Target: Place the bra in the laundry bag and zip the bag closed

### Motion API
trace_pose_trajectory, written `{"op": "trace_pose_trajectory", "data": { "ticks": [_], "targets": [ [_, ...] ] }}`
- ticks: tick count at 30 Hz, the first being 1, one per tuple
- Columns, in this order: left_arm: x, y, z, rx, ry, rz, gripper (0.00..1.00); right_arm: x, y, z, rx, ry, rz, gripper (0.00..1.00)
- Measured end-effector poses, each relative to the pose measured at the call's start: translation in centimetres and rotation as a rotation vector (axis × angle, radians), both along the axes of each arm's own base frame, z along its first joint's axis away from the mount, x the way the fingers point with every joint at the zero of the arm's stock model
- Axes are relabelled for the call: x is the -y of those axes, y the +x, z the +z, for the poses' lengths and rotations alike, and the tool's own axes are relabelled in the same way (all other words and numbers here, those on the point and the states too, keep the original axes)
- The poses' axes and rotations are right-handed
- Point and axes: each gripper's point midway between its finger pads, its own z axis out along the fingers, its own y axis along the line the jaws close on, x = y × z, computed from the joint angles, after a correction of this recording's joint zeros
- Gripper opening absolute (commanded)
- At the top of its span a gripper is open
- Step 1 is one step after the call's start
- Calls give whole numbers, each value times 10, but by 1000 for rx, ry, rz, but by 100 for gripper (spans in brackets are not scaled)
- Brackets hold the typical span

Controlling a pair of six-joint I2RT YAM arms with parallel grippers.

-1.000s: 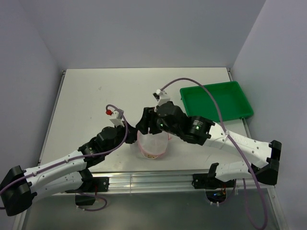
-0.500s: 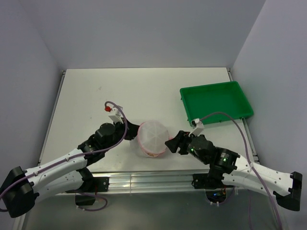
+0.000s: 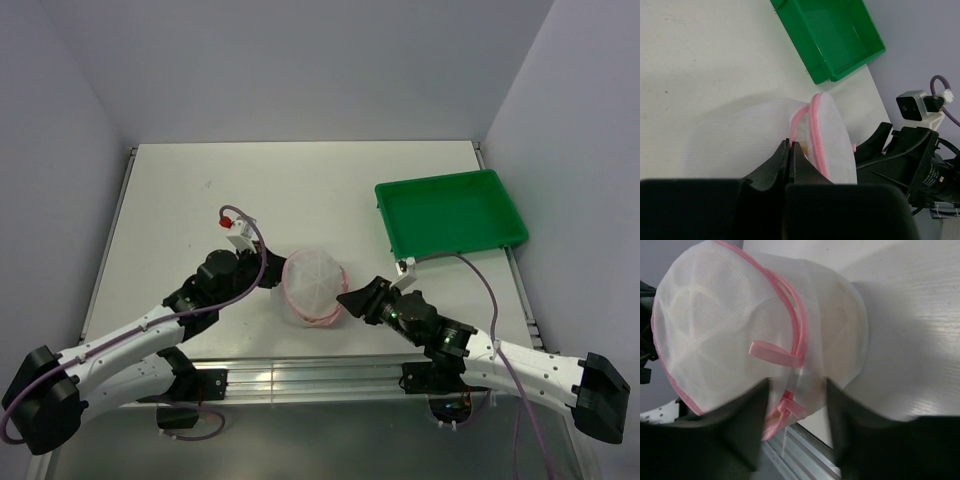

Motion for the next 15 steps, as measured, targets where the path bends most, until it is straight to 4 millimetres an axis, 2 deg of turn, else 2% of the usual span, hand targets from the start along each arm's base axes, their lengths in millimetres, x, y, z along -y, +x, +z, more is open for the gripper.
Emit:
{"op": "trace_pose_trajectory", "data": {
  "ticks": [5, 8, 9, 10, 12, 15],
  "targets": [
    [-1, 2, -6, -10, 14, -5, 4, -9, 4, 18, 44, 72, 14, 42],
    [-1, 3, -9, -15, 22, -7, 4, -13, 5, 28, 77, 99, 22, 52],
    [-1, 4, -10, -18, 24, -7, 5, -14, 5, 30, 83, 103, 25, 60],
    [-1, 4, -11, -20, 26, -9, 4, -15, 6, 31, 88, 105, 27, 63],
    [0, 4, -13, -24, 32, -17, 4, -16, 6, 34, 101, 110, 31, 68],
    [2, 3, -13, -26, 33, -29, 4, -15, 7, 36, 113, 116, 26, 69]
  ]
}}
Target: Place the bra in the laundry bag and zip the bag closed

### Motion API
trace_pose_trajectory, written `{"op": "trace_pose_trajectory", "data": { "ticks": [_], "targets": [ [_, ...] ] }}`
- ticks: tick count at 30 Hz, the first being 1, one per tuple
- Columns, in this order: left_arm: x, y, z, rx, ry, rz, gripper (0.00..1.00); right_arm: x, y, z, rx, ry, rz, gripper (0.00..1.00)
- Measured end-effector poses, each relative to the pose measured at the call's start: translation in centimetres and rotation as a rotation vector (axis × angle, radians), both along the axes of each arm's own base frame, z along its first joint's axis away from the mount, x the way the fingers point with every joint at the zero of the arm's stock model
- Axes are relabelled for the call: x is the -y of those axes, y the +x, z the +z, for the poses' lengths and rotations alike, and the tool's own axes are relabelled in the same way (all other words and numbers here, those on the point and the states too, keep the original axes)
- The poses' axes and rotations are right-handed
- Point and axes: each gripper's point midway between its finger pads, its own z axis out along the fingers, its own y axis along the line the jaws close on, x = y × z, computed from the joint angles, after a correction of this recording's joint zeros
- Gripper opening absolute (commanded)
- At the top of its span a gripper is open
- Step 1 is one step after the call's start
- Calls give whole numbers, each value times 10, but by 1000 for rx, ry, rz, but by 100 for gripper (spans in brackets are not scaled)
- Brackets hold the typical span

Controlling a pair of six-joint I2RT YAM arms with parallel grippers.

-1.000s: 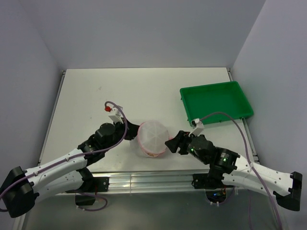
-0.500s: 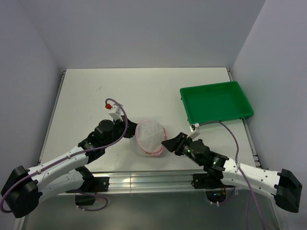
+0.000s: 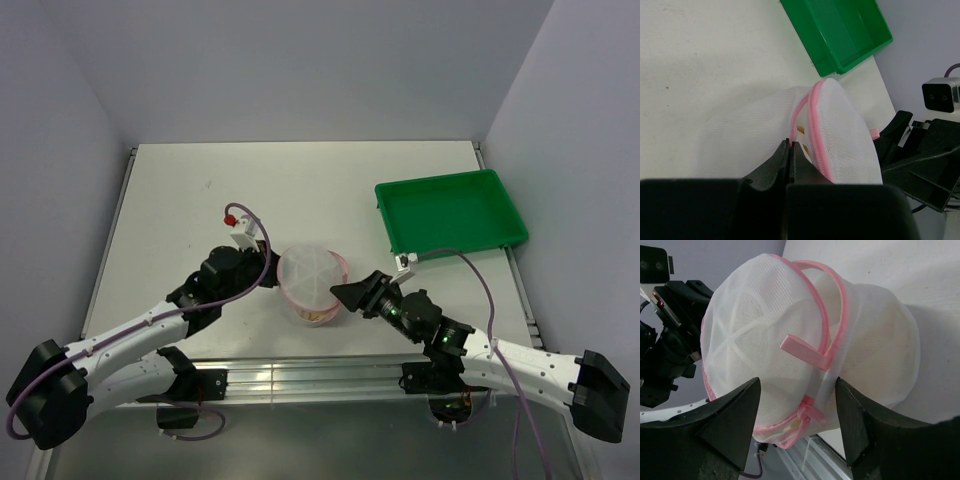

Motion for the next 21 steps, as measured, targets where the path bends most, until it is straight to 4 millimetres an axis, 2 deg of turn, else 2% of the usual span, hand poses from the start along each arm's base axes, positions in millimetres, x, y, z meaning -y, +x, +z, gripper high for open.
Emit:
{"op": "trace_pose_trajectory", "data": {
  "ticks": [2, 3, 4, 5, 6, 9, 10, 13, 15, 16, 19, 21],
  "targets": [
    [1, 0, 2, 3, -2, -6, 4, 2, 3, -1, 3, -2, -12, 61],
    [1, 0, 3, 5, -2, -7, 4, 3, 4, -2, 4, -4, -17, 49],
    [2, 0, 3, 8, -1, -10, 4, 5, 5, -2, 7, -8, -23, 43],
    [2, 0, 4, 9, -1, -10, 5, 6, 7, -2, 7, -9, -30, 32],
    [2, 1, 4, 10, -1, -10, 8, 7, 8, -3, 5, -8, -34, 17],
    [0, 2, 4, 13, 10, -5, 23, 8, 9, -3, 1, -6, -42, 4],
    [0, 2, 5, 13, 14, -4, 36, 8, 10, -4, 1, -6, -44, 2],
    [-4, 2, 15, 29, 24, 2, 50, 9, 10, -5, -2, -7, -46, 0],
    [-9, 0, 29, 55, 16, 13, 57, 9, 10, -5, 0, -4, -46, 0],
    [-13, -1, 37, 71, 13, 22, 64, 8, 10, -4, 3, -1, -46, 0],
    [-25, -5, 60, 112, -1, 56, 72, 7, 11, -3, 7, 2, -46, 0],
    [-35, -6, 71, 126, -1, 91, 74, 7, 11, -2, 11, 9, -47, 0]
  ]
}}
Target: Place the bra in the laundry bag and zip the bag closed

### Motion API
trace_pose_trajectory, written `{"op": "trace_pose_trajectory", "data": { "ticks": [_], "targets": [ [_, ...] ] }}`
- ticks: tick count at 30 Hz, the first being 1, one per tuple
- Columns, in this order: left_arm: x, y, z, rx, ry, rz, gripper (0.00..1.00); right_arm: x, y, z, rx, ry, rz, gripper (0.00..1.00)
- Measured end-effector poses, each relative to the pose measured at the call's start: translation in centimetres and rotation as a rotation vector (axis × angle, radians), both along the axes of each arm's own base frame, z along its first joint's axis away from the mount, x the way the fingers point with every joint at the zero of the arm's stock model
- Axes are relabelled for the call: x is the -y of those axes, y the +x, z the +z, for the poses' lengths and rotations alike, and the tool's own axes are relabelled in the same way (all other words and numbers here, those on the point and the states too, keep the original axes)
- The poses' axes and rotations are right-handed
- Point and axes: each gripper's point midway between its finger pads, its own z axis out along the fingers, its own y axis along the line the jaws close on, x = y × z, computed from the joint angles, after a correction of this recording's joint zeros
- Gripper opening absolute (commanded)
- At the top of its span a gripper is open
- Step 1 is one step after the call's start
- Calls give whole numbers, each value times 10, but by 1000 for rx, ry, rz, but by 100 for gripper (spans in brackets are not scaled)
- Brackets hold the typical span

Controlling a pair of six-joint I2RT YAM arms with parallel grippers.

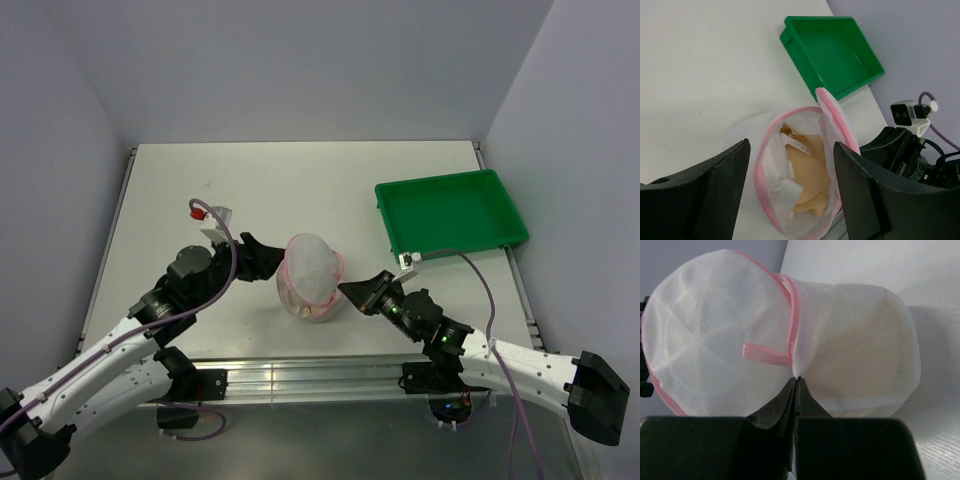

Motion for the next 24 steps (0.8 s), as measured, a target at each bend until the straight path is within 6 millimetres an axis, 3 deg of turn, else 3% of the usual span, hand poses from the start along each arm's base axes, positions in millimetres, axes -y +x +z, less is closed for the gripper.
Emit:
{"op": "trace_pose_trajectory", "data": {
  "ticks": [7, 14, 17, 21, 24],
  "targets": [
    [-19, -19, -15, -82, 9, 25, 73, 9, 3, -6, -8, 30, -47, 0],
    [-19, -54, -63, -219, -93, -44, 86, 14, 6, -7, -21, 51, -83, 0],
    [-22, -60, -61, -207, -184, -46, 88, 14, 6, -6, -21, 56, -89, 0],
    [-26, -65, -43, -141, -331, -50, 89, 15, 7, -5, -22, 65, -95, 0],
    [-25, -64, -45, -133, -391, -53, 88, 15, 7, -3, -22, 72, -98, 0]
  ]
}}
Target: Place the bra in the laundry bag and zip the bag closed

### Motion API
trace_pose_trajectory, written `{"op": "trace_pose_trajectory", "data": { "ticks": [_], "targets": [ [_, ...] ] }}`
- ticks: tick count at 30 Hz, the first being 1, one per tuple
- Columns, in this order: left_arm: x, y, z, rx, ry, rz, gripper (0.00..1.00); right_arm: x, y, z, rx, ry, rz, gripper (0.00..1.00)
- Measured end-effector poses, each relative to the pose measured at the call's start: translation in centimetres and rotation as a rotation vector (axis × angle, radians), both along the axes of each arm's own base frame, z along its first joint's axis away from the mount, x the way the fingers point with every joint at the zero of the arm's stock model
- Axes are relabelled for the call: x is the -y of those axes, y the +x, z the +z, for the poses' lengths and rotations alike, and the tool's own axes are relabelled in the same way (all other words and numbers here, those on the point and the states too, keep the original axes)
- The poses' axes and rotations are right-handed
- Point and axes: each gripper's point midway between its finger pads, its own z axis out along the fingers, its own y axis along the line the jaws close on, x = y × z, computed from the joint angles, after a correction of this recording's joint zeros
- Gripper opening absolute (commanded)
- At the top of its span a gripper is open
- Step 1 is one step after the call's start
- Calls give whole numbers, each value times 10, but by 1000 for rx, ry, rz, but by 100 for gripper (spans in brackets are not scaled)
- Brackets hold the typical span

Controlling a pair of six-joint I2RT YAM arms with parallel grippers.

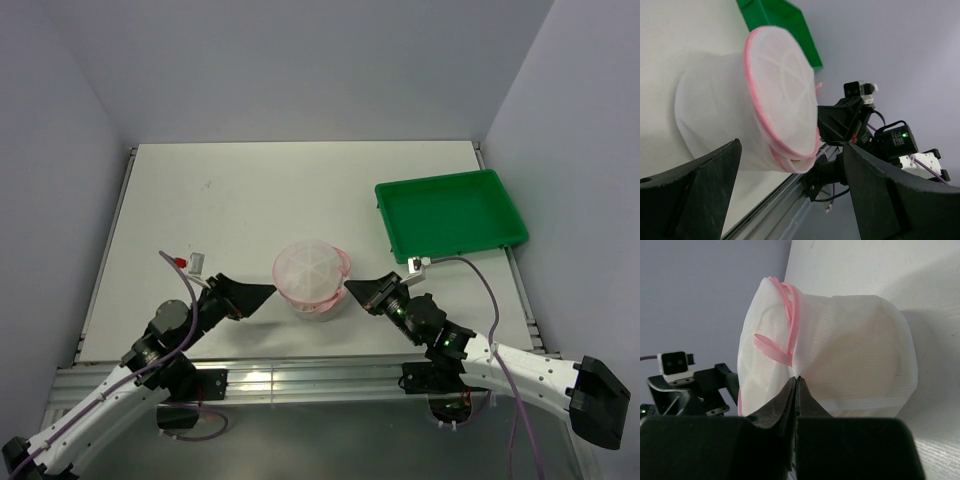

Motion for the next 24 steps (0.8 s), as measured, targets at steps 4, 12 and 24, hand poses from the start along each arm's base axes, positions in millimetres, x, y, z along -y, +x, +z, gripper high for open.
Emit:
{"op": "trace_pose_trajectory", "data": {
  "ticks": [4, 12, 24],
  "targets": [
    [12, 5, -33, -95, 31, -23, 85, 0, 0, 0, 0, 1, 0, 0],
    [35, 15, -40, -120, 71, -78, 40, -2, 0, 1, 2, 4, 6, 0],
    [57, 25, -13, 23, 95, -157, 0, -3, -14, 6, 25, 8, 68, 83]
  ]
}}
